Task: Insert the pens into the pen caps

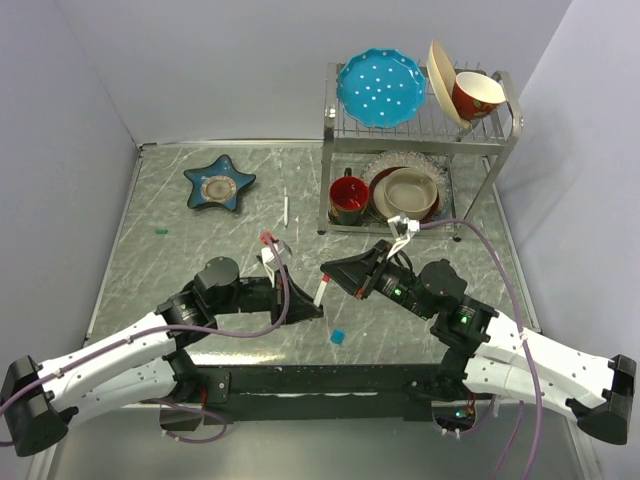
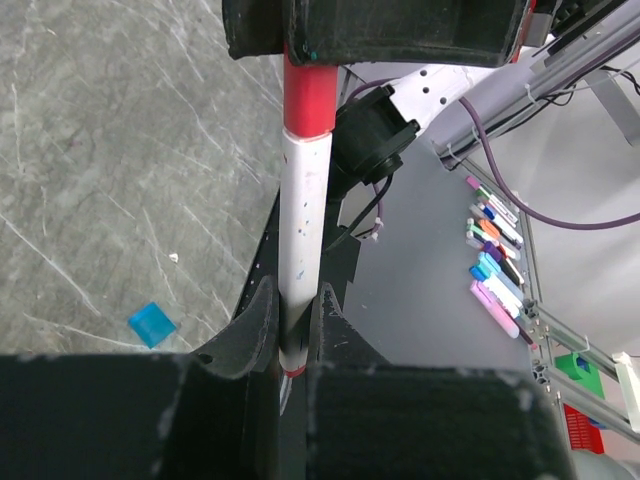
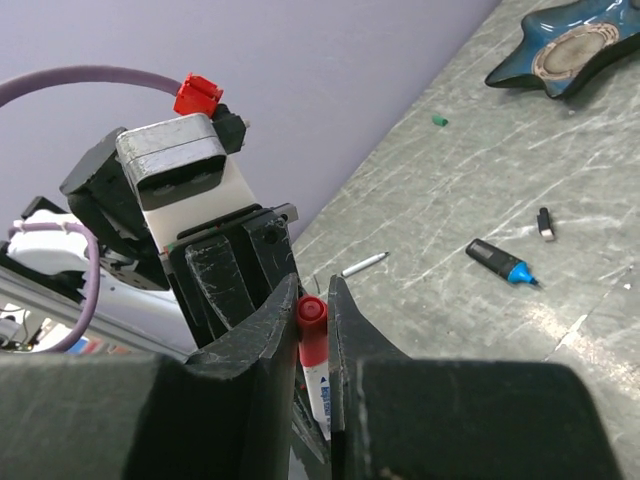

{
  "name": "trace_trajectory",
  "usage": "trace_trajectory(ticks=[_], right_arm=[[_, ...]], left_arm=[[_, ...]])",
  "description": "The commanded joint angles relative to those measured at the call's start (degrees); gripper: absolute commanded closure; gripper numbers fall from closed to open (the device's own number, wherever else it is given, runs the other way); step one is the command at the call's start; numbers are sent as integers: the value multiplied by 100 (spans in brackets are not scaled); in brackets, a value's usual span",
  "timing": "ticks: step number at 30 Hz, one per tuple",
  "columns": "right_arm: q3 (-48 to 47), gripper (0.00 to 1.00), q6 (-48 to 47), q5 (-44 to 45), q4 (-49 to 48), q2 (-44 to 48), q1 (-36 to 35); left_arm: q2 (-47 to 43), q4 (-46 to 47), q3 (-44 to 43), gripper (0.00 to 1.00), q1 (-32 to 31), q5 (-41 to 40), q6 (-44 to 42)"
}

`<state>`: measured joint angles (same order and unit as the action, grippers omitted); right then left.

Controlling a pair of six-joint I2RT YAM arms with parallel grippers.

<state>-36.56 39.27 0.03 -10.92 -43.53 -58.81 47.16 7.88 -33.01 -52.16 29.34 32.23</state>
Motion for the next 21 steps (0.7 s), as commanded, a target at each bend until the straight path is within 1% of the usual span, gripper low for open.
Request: trace_trajectory(ticks=[1,7,10,12,17,19,21], right_arm=[[219,100,46,-1419,854,-182,-333],[219,100,-112,-1277,1162,-226,-368],[237,100,-156,-1330,1345,-349,-421],[210,100,-200,-1146,1469,-393,-526],[255,100,-226,-1102,1469,-446,-614],[97,100,-288,-822,1810,-577,-702],[70,100,-253,-794,1839,-639,-755]], left_arm=[[57,1497,-574,99,347,-1123,231],[92,1260,-768,99,549,-1229,126],[171,1181,-864,99,786,-1080,170],[215,1093,-960,99,900,-1071,161],[461,1163,-1171,99,1085,-711,302],[575,936,-1321,99,1094,-754,223],[619,769,-1453,99,1103,-895,82]])
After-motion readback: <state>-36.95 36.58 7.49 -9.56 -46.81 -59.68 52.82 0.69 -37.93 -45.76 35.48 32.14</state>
